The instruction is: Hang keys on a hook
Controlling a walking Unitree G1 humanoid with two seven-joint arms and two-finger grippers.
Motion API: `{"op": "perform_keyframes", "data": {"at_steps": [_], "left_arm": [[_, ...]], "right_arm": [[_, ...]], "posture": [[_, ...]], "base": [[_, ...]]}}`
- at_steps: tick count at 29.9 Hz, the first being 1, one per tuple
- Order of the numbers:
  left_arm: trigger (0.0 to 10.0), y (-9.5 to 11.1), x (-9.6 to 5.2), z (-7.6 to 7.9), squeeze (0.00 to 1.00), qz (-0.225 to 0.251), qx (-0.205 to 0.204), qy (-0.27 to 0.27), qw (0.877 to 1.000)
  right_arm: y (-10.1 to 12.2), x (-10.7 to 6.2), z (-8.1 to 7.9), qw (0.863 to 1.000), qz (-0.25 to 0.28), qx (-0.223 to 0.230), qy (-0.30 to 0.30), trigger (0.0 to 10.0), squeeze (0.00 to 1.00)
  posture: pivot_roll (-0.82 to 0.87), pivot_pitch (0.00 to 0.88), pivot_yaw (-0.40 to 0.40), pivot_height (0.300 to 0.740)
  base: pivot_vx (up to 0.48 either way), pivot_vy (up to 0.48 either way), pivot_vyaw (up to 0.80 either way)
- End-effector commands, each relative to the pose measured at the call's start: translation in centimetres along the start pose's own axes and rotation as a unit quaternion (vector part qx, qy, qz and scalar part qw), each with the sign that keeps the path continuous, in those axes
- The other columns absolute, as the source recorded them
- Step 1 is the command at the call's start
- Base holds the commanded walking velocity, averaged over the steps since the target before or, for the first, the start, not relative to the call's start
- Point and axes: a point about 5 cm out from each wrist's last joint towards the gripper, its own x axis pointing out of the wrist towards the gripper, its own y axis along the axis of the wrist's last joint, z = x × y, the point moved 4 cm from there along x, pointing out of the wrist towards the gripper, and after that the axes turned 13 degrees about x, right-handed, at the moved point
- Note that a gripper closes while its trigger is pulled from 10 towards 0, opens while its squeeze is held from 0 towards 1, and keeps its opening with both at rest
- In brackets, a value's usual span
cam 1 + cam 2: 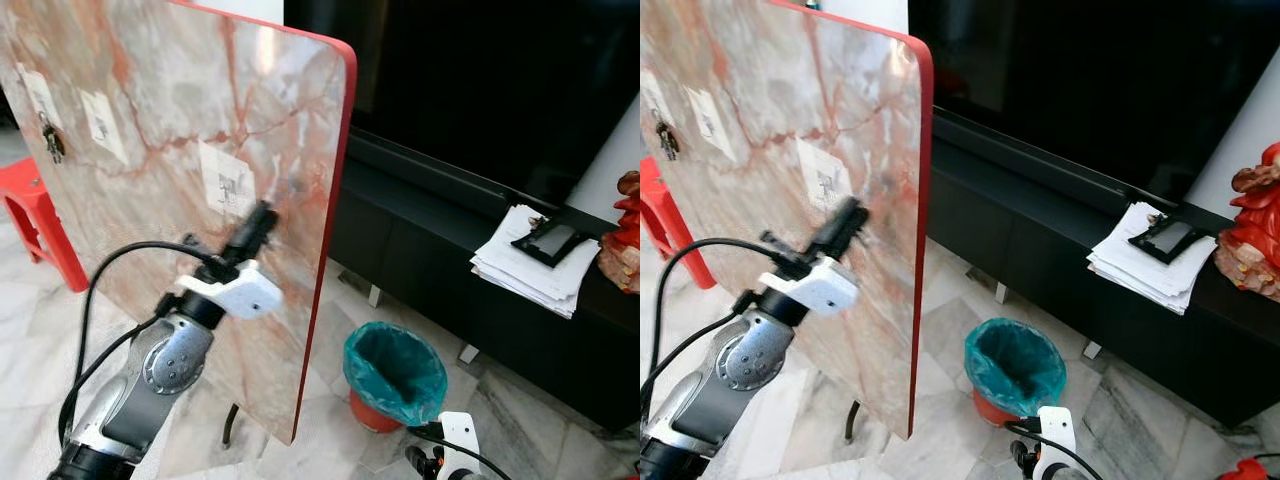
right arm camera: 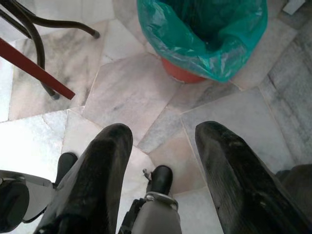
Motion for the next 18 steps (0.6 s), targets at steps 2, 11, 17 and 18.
{"op": "perform_keyframes", "data": {"at_steps": [2, 11, 17, 18], "left_arm": [[10.0, 2.6, 0.2, 0.8, 0.0, 0.046, -0.016, -0.044, 0.998], [10.0, 0.2, -1.5, 2.8, 0.0, -0.045, -0.256, -0.152, 0.953], [10.0, -1.5, -4.9, 3.3, 0.0, -0.074, -0.277, -0.301, 0.91], [10.0, -2.7, -5.4, 2.4, 0.0, -0.093, -0.265, -0.319, 0.905]], "right_arm": [[0.5, -0.2, 0.8, 1.0, 0.005, -0.004, -0.008, 10.0, 0.0], [0.7, -0.4, 1.5, 1.0, 0.004, -0.003, -0.014, 10.0, 0.0], [0.4, -0.4, 1.5, 1.0, 0.0, -0.002, -0.016, 10.0, 0.0], [0.4, -0.4, 1.5, 1.0, -0.001, -0.001, -0.016, 10.0, 0.0]], "posture": [[0.15, 0.0, -0.099, 0.74], [0.15, 0.0, -0.098, 0.74], [0.15, 0.0, -0.097, 0.74], [0.16, 0.0, -0.101, 0.74]], "base": [[0.0, 0.0, 0.0], [0.0, 0.0, 0.0], [0.0, 0.0, 0.0], [0.0, 0.0, 0.0]]}}
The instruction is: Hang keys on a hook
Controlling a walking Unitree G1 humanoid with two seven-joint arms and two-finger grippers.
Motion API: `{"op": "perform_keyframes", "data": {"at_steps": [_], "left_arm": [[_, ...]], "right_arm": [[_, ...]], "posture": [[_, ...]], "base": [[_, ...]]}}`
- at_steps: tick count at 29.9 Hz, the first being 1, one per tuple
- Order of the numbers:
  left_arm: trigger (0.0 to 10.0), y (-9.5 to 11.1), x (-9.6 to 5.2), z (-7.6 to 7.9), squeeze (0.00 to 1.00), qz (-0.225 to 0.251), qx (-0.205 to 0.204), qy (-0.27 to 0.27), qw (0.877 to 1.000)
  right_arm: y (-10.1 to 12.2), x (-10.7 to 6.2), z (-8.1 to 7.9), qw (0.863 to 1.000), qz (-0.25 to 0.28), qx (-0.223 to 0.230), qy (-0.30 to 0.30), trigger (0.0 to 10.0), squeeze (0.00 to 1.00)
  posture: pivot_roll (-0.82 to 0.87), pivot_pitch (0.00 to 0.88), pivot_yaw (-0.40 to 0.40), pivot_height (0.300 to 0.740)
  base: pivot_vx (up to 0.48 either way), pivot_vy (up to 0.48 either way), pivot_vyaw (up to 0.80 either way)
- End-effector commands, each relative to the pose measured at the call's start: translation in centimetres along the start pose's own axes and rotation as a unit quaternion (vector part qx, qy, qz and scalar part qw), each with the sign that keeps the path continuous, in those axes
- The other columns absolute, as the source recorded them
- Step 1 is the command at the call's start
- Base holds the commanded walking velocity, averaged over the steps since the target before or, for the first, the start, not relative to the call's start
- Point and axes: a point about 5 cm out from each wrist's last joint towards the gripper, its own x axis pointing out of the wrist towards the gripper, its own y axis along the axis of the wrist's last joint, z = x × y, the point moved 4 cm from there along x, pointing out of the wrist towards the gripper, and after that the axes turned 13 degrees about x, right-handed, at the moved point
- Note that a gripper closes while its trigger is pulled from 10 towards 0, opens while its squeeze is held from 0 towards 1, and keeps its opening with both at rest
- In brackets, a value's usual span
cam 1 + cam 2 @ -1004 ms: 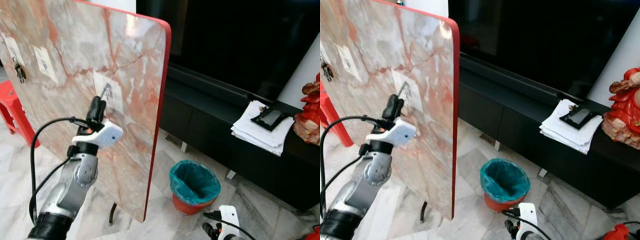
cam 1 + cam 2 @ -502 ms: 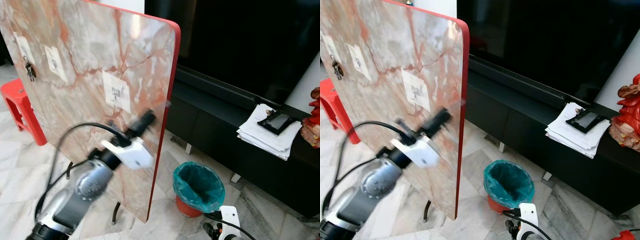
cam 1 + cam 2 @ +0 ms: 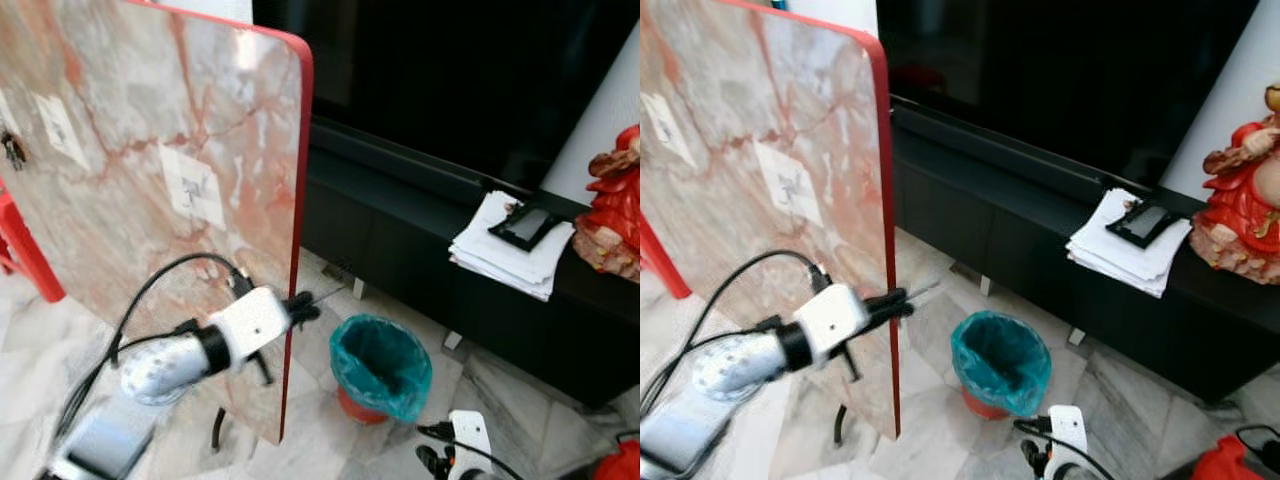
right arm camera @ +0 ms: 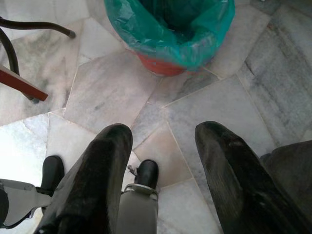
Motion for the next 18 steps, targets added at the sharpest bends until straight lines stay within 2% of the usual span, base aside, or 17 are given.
{"op": "perform_keyframes", "data": {"at_steps": [1, 2, 4, 8, 10, 12, 13, 15, 16, 18], "left_arm": [[10.0, 0.0, -1.3, -1.4, 0.0, -0.017, 0.005, -0.015, 1.0], [10.0, 0.0, -1.9, -2.2, 0.0, -0.024, 0.003, -0.022, 0.999], [10.0, 0.3, -2.2, -2.5, 0.0, -0.018, -0.01, -0.027, 0.999], [10.0, 0.9, -2.4, -2.7, 0.0, -0.007, -0.03, -0.046, 0.998], [10.0, 1.5, -2.1, -2.3, 0.0, 0.02, -0.06, -0.065, 0.996], [10.0, 1.9, -1.6, -1.6, 0.0, 0.04, -0.076, -0.082, 0.993], [10.0, 2.1, -1.0, -0.8, 0.0, 0.054, -0.088, -0.108, 0.989], [10.0, 2.2, -0.9, -0.6, 0.0, 0.056, -0.091, -0.115, 0.988], [10.0, 2.1, -0.5, 0.3, 0.0, 0.056, -0.096, -0.144, 0.983], [10.0, 2.0, -0.1, 1.4, 0.0, 0.052, -0.094, -0.181, 0.978]], "right_arm": [[-0.1, 0.0, 0.0, 1.0, -0.004, 0.002, -0.003, 10.0, 0.0], [-0.2, 0.0, 0.1, 1.0, -0.005, 0.002, -0.003, 10.0, 0.0], [-0.2, 0.0, 0.1, 1.0, -0.006, 0.002, -0.003, 10.0, 0.0], [-0.1, -0.1, 0.2, 1.0, -0.008, -0.005, -0.003, 10.0, 0.0], [0.4, -0.1, 0.6, 1.0, 0.001, -0.009, 0.0, 10.0, 0.0], [1.7, -0.3, 0.8, 0.999, 0.011, -0.043, 0.014, 10.0, 0.0], [3.4, -0.2, -0.1, 0.994, 0.023, -0.095, 0.046, 10.0, 0.0], [3.7, -0.1, -0.4, 0.993, 0.025, -0.106, 0.053, 10.0, 0.0], [5.8, -0.3, -0.8, 0.983, 0.035, -0.162, 0.083, 10.0, 0.0], [8.0, -0.9, -1.1, 0.962, 0.038, -0.242, 0.119, 10.0, 0.0]], "posture": [[0.16, 0.0, -0.101, 0.74], [0.16, 0.0, -0.102, 0.74], [0.16, 0.0, -0.103, 0.74], [0.17, 0.0, -0.105, 0.74], [0.17, 0.0, -0.105, 0.74], [0.17, 0.0, -0.104, 0.74], [0.16, 0.0, -0.097, 0.74], [0.16, 0.0, -0.097, 0.74], [0.14, 0.0, -0.088, 0.74], [0.12, 0.0, -0.08, 0.74]], "base": [[0.0, 0.0, 0.0], [0.0, 0.0, 0.0], [0.0, 0.0, 0.0], [0.0, 0.0, 0.0], [0.0, 0.0, 0.0], [0.0, 0.0, 0.0], [0.0, 0.0, 0.0], [0.0, 0.0, 0.0], [0.0, 0.0, 0.0], [0.0, 0.0, 0.0]]}}
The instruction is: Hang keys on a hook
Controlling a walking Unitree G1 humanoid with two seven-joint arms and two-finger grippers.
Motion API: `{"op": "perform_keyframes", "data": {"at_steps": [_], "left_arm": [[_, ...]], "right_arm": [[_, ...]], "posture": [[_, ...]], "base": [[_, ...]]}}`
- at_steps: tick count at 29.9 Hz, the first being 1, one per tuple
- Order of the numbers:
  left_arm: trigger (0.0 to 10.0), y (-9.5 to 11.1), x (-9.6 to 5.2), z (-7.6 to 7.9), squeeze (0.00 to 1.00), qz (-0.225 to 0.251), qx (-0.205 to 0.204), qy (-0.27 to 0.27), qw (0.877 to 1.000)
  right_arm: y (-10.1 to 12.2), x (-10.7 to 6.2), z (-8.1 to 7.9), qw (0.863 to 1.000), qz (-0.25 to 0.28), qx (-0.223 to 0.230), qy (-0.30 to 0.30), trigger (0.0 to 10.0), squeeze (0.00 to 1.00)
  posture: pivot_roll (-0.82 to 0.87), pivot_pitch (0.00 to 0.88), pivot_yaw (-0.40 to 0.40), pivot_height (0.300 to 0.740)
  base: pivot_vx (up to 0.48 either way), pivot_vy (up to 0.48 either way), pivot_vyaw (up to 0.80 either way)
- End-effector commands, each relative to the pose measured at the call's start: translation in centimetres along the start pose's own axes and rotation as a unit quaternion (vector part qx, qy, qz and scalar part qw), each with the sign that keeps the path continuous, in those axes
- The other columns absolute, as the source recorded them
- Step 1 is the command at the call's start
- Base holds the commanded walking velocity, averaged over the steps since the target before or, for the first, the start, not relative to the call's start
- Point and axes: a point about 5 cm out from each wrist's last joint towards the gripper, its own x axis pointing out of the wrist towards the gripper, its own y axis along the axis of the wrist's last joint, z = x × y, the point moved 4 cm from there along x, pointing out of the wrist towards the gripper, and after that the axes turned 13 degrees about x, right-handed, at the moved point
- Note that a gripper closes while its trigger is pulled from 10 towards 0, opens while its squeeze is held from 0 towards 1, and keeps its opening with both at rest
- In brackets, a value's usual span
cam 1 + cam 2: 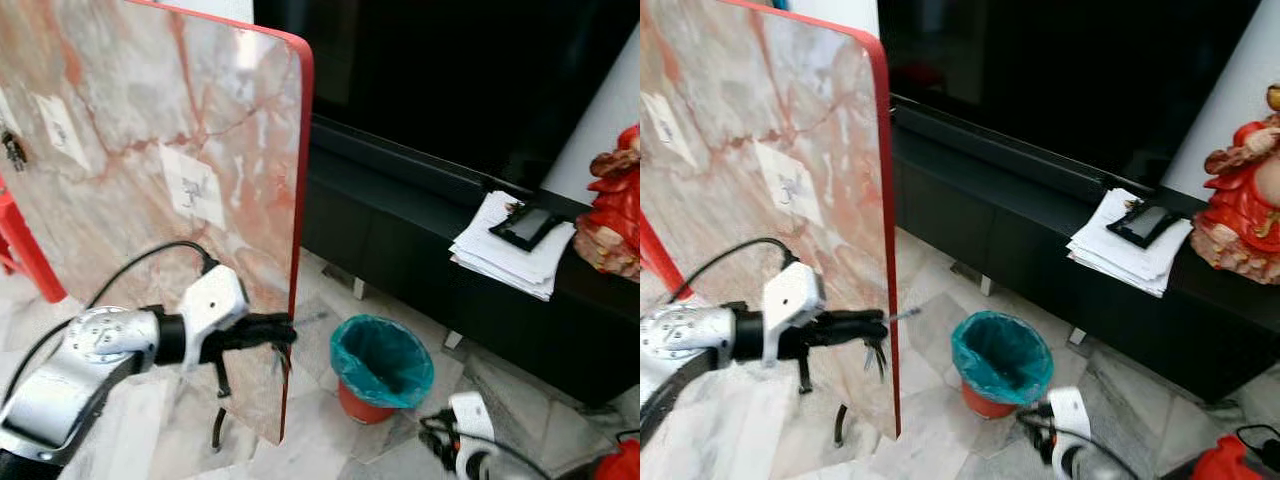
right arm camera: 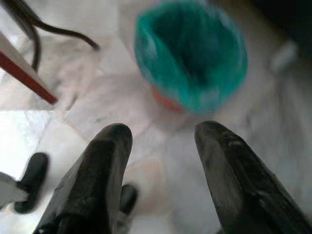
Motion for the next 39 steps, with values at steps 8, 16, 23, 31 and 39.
{"op": "perform_keyframes", "data": {"at_steps": [8, 16, 23, 31, 39], "left_arm": [[10.0, -0.2, 1.8, 1.3, 0.0, -0.01, 0.015, -0.099, 0.995], [10.0, -0.5, 2.2, 1.2, 0.0, -0.017, 0.026, -0.128, 0.991], [10.0, -1.0, 2.7, 1.8, 0.0, -0.019, 0.024, -0.149, 0.988], [10.0, -1.6, 3.0, 2.3, 0.0, -0.027, 0.021, -0.16, 0.987], [10.0, -1.8, 3.4, 2.4, 0.0, -0.03, 0.027, -0.163, 0.986]], "right_arm": [[9.4, -4.2, -0.6, 0.926, -0.023, -0.303, 0.225, 10.0, 0.0], [10.9, -7.1, -5.7, 0.851, -0.031, -0.401, 0.338, 10.0, 0.0], [11.7, -8.7, -8.4, 0.826, -0.025, -0.428, 0.367, 10.0, 0.0], [12.3, -10.1, -10.0, 0.813, -0.024, -0.441, 0.379, 10.0, 0.0], [12.4, -10.5, -10.2, 0.814, -0.031, -0.443, 0.374, 10.0, 0.0]], "posture": [[0.08, 0.0, -0.038, 0.74], [0.07, 0.0, -0.025, 0.74], [0.07, 0.0, -0.017, 0.74], [0.07, 0.0, -0.016, 0.74], [0.06, 0.0, -0.017, 0.74]], "base": [[0.0, 0.0, 0.0], [0.0, 0.0, 0.0], [0.0, 0.0, 0.0], [0.0, 0.0, 0.0], [0.0, 0.0, 0.0]]}}
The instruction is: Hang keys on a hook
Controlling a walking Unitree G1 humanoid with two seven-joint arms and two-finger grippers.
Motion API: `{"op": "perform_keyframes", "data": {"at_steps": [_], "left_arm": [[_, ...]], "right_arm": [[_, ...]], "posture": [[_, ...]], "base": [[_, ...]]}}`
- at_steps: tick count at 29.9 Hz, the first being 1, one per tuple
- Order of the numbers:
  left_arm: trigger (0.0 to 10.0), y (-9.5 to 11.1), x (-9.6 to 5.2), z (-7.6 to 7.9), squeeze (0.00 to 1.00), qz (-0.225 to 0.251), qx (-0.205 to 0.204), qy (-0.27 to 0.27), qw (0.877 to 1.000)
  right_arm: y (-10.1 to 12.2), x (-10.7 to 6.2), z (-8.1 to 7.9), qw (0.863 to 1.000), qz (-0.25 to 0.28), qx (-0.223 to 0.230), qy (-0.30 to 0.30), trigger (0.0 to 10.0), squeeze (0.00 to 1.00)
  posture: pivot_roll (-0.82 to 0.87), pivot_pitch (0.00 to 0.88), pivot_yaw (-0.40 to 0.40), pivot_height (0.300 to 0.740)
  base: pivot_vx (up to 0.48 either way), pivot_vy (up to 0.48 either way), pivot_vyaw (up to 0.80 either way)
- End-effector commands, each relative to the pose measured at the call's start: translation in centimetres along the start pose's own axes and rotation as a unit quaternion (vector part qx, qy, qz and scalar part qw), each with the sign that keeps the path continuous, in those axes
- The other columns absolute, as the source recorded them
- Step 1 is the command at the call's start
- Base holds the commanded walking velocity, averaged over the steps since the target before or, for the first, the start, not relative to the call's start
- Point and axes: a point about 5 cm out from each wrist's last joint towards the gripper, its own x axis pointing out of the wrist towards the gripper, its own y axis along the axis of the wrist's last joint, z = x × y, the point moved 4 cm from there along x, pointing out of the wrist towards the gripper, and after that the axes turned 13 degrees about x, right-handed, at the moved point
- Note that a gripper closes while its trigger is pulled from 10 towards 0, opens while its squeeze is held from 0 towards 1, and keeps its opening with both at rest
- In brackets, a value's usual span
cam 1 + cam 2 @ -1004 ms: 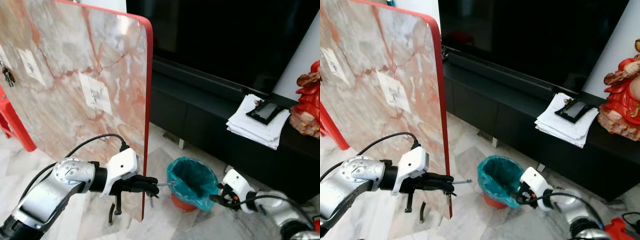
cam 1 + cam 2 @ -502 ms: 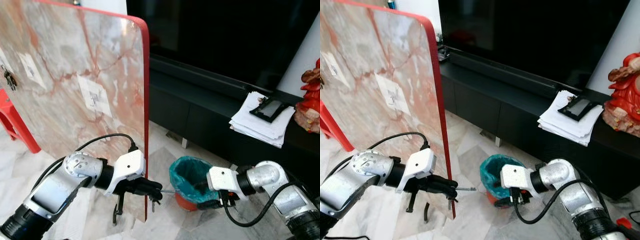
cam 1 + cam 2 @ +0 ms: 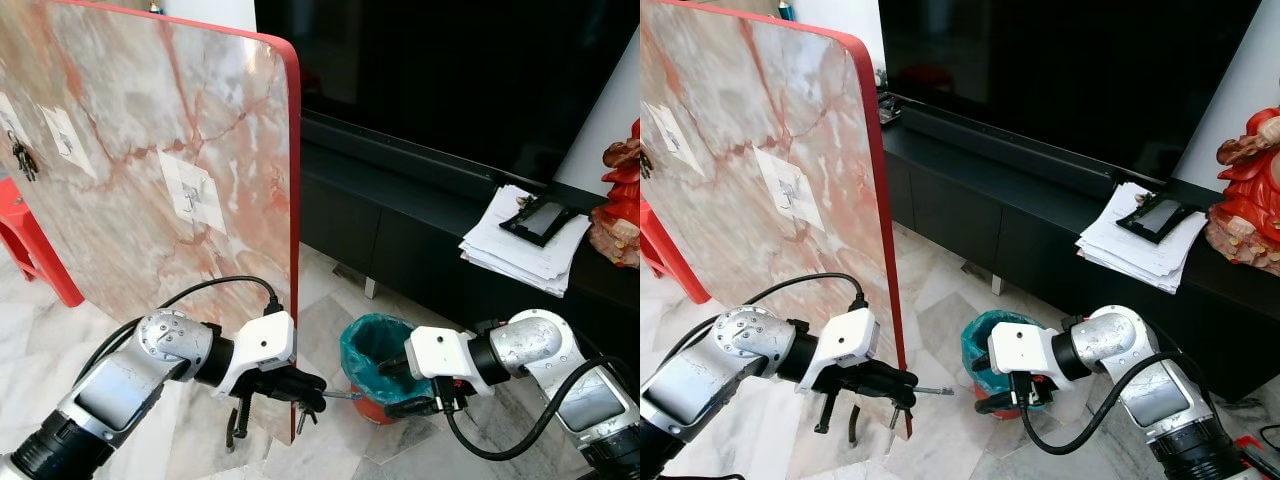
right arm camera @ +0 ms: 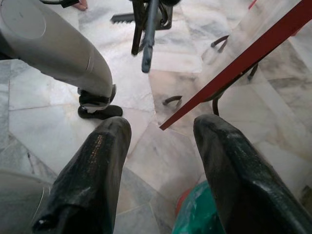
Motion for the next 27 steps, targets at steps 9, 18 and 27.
{"op": "perform_keyframes", "data": {"at_steps": [9, 18, 27], "left_arm": [[10.0, -0.1, 0.6, -0.5, 0.0, -0.017, 0.03, 0.004, 0.999], [10.0, 0.2, 0.8, -1.2, 0.0, -0.014, 0.041, 0.02, 0.999], [10.0, 0.7, 1.5, -1.3, 0.0, -0.005, 0.049, 0.012, 0.999]], "right_arm": [[0.5, 0.6, -2.0, 0.998, -0.02, -0.015, 0.054, 10.0, 0.0], [0.5, 1.4, -2.5, 0.997, -0.026, -0.015, 0.066, 10.0, 0.0], [0.8, 1.6, -1.7, 0.998, -0.031, -0.025, 0.039, 10.0, 0.0]], "posture": [[0.06, 0.0, -0.022, 0.74], [0.06, 0.0, -0.026, 0.74], [0.06, 0.007, -0.032, 0.74]], "base": [[0.0, 0.0, 0.0], [0.0, 0.0, 0.0], [0.0, 0.0, 0.0]]}}
